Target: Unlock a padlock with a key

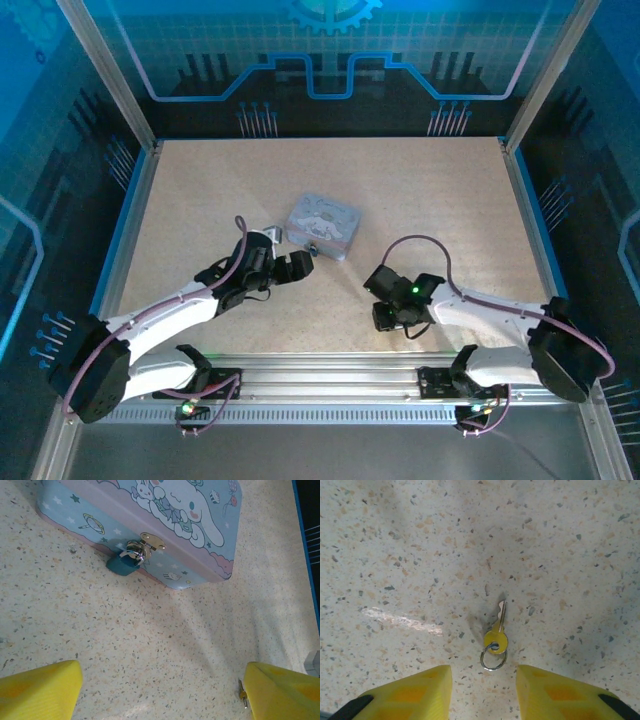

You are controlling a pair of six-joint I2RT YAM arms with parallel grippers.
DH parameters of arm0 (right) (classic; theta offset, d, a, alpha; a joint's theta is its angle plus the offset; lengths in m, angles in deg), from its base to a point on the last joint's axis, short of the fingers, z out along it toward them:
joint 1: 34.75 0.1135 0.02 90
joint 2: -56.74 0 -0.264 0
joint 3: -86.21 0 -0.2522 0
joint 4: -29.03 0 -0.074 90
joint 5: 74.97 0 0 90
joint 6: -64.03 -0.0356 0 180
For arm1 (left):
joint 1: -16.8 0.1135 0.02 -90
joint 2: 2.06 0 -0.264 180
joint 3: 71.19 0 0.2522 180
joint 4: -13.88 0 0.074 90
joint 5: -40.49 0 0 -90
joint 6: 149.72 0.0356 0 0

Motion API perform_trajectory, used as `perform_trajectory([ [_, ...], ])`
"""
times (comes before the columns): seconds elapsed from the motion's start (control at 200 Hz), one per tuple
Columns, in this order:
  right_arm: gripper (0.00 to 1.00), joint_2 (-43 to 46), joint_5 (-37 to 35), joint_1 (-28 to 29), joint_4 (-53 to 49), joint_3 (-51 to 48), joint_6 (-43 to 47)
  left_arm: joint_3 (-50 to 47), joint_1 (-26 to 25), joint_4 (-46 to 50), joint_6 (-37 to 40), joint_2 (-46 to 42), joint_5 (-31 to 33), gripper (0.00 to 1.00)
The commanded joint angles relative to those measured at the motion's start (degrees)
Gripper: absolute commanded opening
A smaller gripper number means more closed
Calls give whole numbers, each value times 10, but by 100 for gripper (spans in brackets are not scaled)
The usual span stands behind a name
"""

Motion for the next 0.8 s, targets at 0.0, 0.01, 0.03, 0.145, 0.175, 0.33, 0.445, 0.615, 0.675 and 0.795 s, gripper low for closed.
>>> perform_trajectory([
  [0.0,38,-18,-25,11,-14,17,-12,-1,-2,10,-3,-14,13,86],
  [0.01,38,-20,-25,12,-14,17,-12,0,-2,10,-3,-14,14,86],
  [0.03,38,-22,-27,12,-14,18,-13,-1,-3,11,-3,-13,15,86],
  [0.145,38,-36,-29,13,-10,17,-13,0,-2,15,-3,-13,16,86],
  [0.175,37,-39,-29,13,-9,17,-13,0,-3,16,-3,-12,16,86],
  [0.33,35,-49,-29,14,-2,15,-12,0,-2,16,-3,-12,18,86],
  [0.445,34,-55,-30,14,3,12,-12,0,-2,15,-4,-11,17,86],
  [0.615,33,-64,-27,14,12,10,-13,0,-3,17,-5,-12,18,87],
  [0.675,33,-67,-26,14,14,10,-12,1,-3,18,-5,-11,18,87],
  [0.795,31,-73,-27,14,15,10,-12,1,-2,19,-6,-11,18,87],
])
